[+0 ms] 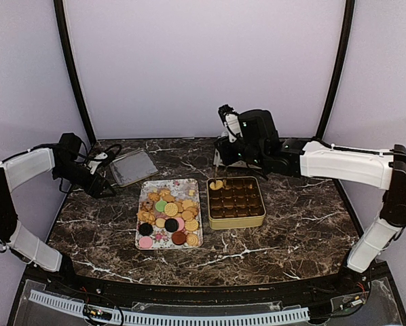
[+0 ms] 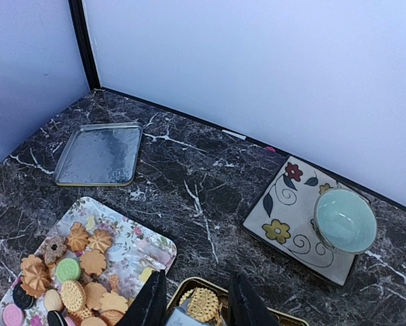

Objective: Pack the cookies
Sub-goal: Place the fake cookies in the empty pocket of the box.

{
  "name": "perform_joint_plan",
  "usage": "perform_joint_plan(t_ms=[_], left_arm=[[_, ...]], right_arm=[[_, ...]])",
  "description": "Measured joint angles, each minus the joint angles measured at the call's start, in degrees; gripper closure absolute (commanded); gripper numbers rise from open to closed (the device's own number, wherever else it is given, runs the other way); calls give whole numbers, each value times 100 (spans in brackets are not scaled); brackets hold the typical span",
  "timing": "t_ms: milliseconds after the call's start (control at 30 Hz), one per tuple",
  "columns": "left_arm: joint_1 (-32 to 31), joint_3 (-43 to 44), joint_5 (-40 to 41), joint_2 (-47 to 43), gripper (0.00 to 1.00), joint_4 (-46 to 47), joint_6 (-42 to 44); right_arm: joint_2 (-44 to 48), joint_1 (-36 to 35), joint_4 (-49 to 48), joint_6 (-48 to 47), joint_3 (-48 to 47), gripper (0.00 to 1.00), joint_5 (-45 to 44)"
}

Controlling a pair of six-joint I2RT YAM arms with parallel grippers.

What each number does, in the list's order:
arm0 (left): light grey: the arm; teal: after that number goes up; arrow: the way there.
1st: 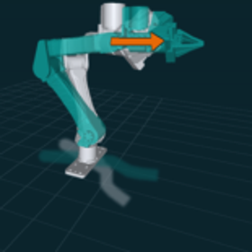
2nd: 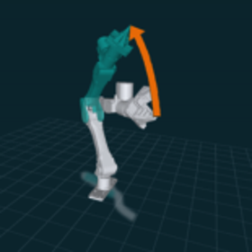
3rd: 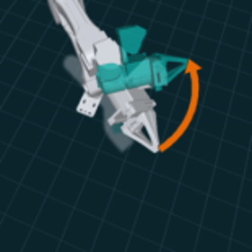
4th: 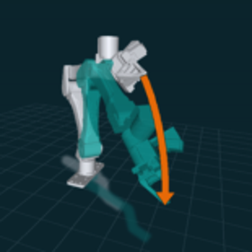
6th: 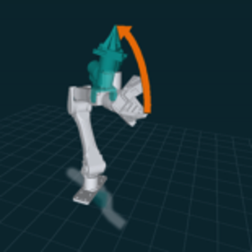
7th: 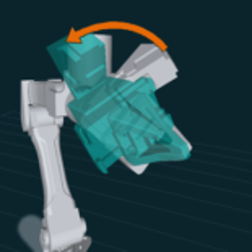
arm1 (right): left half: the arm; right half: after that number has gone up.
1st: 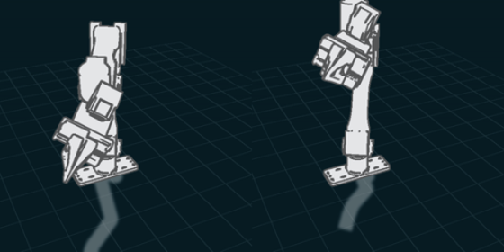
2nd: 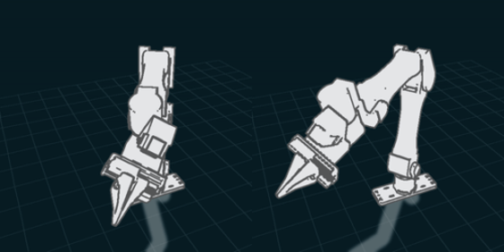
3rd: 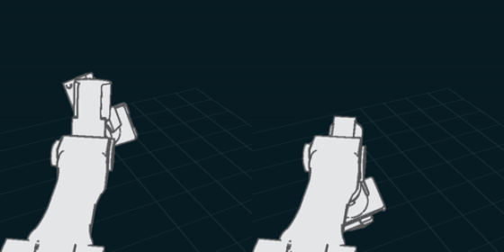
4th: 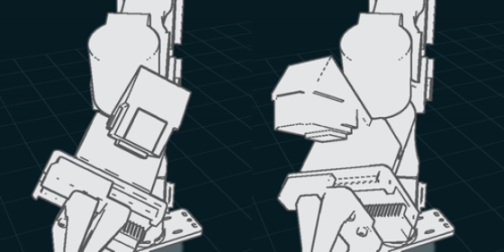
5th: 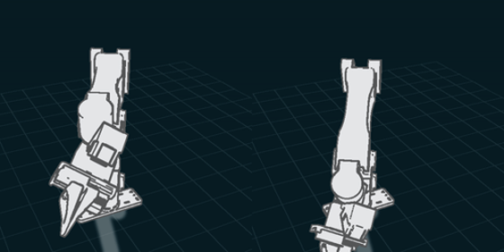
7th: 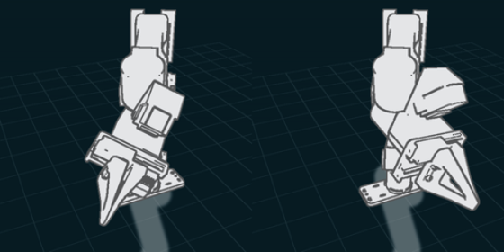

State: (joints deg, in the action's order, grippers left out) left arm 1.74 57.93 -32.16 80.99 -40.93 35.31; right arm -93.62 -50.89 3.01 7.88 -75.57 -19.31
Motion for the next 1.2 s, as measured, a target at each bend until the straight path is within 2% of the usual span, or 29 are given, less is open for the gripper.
perform_joint_plan(t_ms=[1200], left_arm=[[0,0,-42,0,35,0,-4]], right_arm=[[0,103,-402,341,17,75,175]])
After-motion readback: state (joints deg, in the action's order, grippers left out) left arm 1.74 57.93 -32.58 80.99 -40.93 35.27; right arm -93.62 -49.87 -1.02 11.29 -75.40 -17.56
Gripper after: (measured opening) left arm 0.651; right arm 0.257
